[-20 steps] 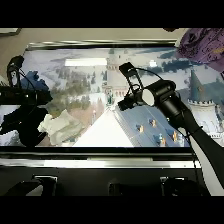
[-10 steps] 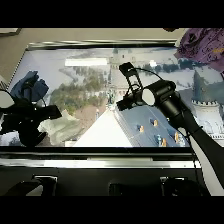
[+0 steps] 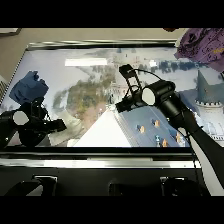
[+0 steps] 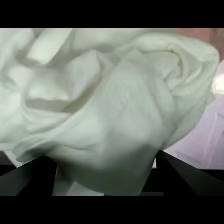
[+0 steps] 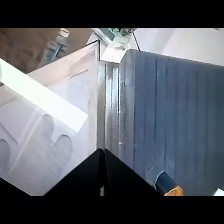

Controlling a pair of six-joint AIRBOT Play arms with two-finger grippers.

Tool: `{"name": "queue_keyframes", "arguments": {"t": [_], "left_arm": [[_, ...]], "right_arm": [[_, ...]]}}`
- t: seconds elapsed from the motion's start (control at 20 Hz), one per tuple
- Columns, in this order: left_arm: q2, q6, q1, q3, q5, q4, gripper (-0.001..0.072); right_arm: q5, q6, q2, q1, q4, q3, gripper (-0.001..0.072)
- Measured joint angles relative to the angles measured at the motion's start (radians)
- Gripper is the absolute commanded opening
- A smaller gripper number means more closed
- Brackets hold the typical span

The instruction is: Fold the clothes and pants, and hang the long-sleeved shirts on hangers.

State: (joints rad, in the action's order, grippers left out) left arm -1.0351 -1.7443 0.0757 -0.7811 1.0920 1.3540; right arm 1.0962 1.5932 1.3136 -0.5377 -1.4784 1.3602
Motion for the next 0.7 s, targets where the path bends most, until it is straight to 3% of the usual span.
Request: {"name": "queue_keyframes", "arguments": {"t": [0.15, 0.2, 0.25, 0.3, 0.5, 0.7], "left_arm": [[-0.027, -0.011, 0.000, 0.021, -0.092, 0.000, 0.0694], [-0.043, -0.014, 0.002, 0.024, -0.112, 0.000, 0.0461], [-0.061, -0.018, 0.004, 0.027, -0.127, 0.000, 0.0161], [-0.079, -0.018, 0.006, 0.030, -0.138, -0.007, 0.0016], [-0.121, 0.016, 0.050, 0.032, -0.180, -0.096, 0.0016], [-0.137, 0.054, 0.171, 0.031, -0.253, -0.231, 0.0016]], "right_arm": [[0.003, 0.000, 0.000, 0.000, 0.020, 0.000, 0.0026], [0.003, 0.001, 0.000, 0.000, 0.025, 0.000, 0.0026], [0.003, 0.001, 0.000, 0.000, 0.029, 0.000, 0.0026], [0.004, 0.001, 0.000, 0.000, 0.033, 0.000, 0.0026], [0.036, 0.005, 0.000, 0.000, 0.047, 0.000, 0.0026], [0.109, 0.077, -0.013, 0.000, -0.011, 0.001, 0.0026]]}}
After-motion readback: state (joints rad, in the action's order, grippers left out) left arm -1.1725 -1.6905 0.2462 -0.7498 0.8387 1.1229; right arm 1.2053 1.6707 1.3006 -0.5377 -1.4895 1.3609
